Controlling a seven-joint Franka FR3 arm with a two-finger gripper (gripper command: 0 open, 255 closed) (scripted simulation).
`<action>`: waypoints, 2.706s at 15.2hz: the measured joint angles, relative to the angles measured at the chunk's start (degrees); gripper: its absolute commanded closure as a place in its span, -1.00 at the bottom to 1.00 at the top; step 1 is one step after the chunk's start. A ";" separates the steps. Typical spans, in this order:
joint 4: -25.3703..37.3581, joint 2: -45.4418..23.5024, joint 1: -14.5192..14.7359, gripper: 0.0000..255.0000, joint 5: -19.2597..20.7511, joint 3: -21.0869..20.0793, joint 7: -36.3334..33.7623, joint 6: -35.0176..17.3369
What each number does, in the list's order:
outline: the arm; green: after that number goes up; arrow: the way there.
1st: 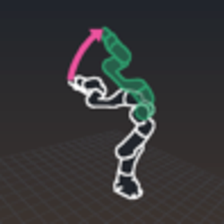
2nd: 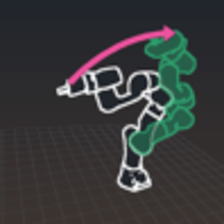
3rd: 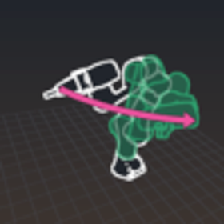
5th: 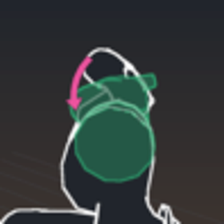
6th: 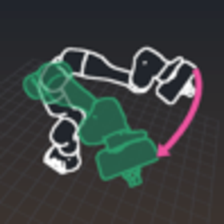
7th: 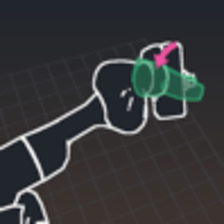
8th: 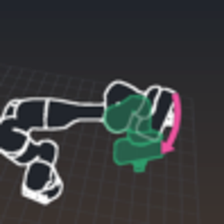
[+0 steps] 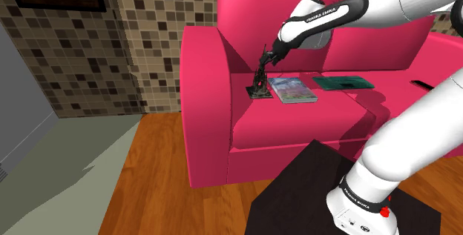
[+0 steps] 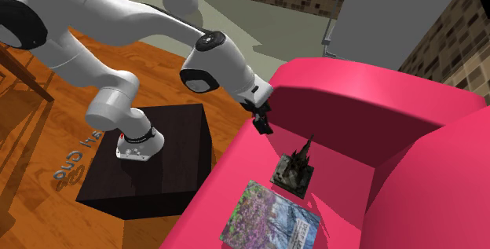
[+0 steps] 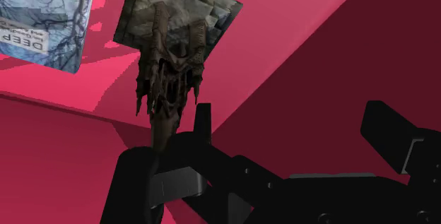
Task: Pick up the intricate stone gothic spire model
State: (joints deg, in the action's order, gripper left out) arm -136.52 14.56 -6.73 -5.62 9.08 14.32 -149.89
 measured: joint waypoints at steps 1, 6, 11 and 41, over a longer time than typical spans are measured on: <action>0.45 -1.65 0.17 -1.00 -1.32 0.96 1.21 -2.23; 5.95 -10.93 1.65 -1.00 -11.25 4.44 8.43 -10.95; 13.63 -20.11 0.61 -1.00 -26.64 4.75 20.01 -16.03; 15.16 -20.03 0.76 1.00 -25.51 5.44 18.66 -14.98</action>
State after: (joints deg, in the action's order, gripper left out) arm -121.36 -5.47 -5.97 -31.12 14.51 32.98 -164.88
